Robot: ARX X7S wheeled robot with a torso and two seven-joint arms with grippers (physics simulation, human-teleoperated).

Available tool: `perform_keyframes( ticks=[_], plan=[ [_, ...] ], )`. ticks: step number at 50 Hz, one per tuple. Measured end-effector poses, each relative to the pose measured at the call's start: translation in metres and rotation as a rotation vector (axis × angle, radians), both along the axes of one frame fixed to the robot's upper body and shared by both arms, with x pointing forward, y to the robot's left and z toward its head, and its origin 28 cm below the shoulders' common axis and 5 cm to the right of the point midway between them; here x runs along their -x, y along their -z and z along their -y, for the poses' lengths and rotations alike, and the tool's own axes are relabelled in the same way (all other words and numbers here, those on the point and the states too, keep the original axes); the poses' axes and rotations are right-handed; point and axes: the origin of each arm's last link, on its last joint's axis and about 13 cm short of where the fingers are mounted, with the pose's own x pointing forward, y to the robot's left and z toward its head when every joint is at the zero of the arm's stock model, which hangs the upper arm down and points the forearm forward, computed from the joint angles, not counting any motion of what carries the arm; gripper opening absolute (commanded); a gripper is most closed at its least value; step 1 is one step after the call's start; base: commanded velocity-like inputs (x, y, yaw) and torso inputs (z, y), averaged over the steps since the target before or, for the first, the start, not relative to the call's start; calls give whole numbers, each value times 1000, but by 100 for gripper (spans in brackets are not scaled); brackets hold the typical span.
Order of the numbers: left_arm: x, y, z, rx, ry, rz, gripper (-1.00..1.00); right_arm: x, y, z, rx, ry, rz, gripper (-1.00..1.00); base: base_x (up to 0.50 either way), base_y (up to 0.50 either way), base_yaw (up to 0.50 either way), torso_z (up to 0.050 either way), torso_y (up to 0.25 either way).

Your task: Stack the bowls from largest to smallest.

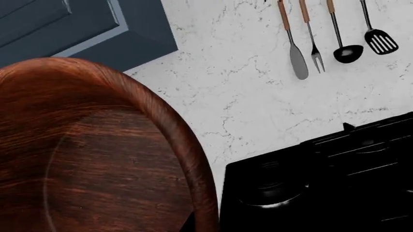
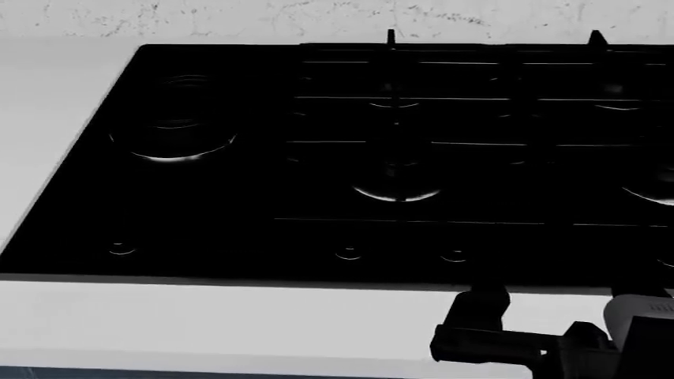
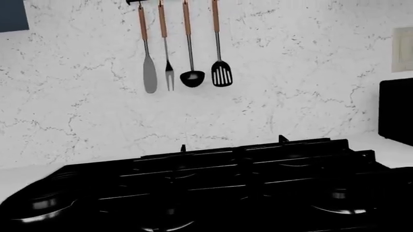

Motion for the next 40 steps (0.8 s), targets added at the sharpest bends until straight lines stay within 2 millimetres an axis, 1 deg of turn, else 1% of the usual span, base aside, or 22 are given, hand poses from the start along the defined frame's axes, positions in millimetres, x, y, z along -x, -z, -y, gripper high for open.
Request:
perform_keyframes(
  ticks=[26,40],
  plan=[
    [2,2,-1,-5,-2,-8,-100,-2,0,2,0,15,1,100,23,-500,0,0,0],
    [-5,4,-1,-5,-3,-13,-100,-3,-1,3,-1,28,4,100,21,-500,0,0,0]
  ],
)
